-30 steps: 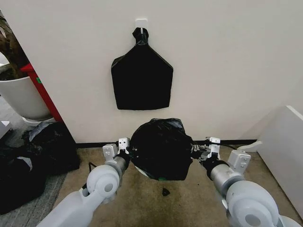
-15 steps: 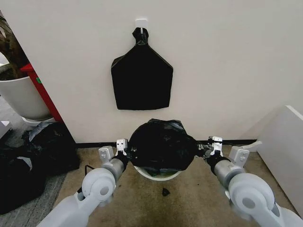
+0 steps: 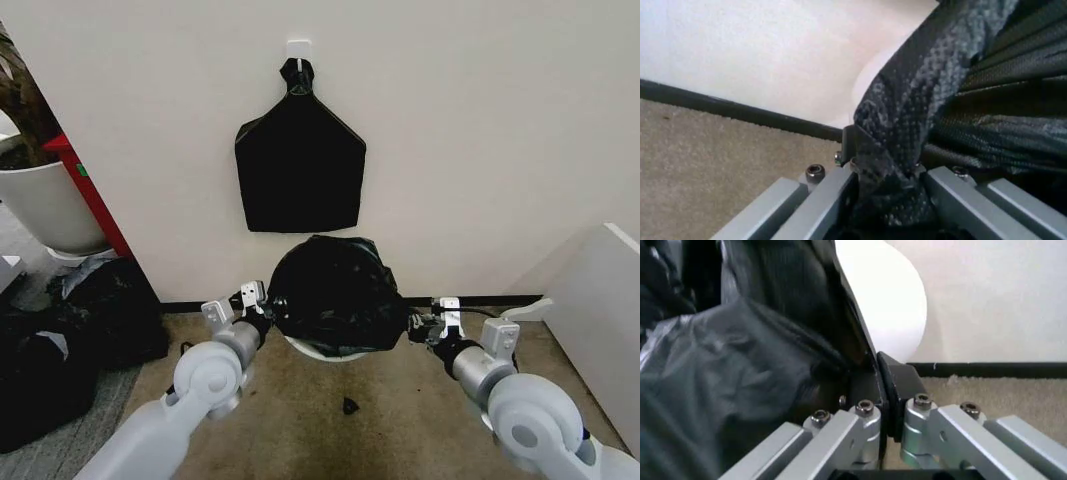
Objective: Place the garbage bag over the trash bin.
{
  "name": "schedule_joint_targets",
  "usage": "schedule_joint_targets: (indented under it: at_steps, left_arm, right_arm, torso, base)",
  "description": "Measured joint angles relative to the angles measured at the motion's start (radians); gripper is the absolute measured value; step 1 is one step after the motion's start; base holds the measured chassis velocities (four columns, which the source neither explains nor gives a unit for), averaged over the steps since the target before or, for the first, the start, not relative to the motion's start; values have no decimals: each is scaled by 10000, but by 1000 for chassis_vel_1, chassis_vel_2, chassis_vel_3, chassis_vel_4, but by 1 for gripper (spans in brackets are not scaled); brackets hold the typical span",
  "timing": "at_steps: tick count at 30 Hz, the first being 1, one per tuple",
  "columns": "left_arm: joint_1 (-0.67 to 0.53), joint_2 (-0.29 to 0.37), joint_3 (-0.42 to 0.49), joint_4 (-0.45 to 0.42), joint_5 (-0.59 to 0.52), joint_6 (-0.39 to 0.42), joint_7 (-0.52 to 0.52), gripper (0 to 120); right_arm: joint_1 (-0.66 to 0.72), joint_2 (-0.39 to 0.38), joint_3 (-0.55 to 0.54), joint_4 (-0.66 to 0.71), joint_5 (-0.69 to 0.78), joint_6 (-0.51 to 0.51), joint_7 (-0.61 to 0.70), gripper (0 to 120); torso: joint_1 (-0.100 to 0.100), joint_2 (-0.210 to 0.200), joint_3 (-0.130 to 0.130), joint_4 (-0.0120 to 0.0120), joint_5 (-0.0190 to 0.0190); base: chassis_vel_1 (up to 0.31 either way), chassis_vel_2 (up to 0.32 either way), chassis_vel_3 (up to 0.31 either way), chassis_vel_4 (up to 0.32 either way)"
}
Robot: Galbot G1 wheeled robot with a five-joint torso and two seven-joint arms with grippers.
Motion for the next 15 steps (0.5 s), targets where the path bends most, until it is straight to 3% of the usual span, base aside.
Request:
schedule_joint_targets:
  at_steps: [8, 15]
  left_arm:
    - [-184, 7, 14, 28, -766, 36, -466, 0]
    - [-478, -69, 3, 140, -1818, 92, -1130, 0]
  right_arm:
    - [-607, 143, 420, 257, -369, 127, 24, 1]
    - [-2068, 314, 1235, 677, -901, 611, -621, 27]
  torso:
    - [0, 0, 0, 0, 0]
    - [0, 0, 0, -1, 0]
  base:
    - [0, 0, 0, 0]
    - [0, 0, 0, 0]
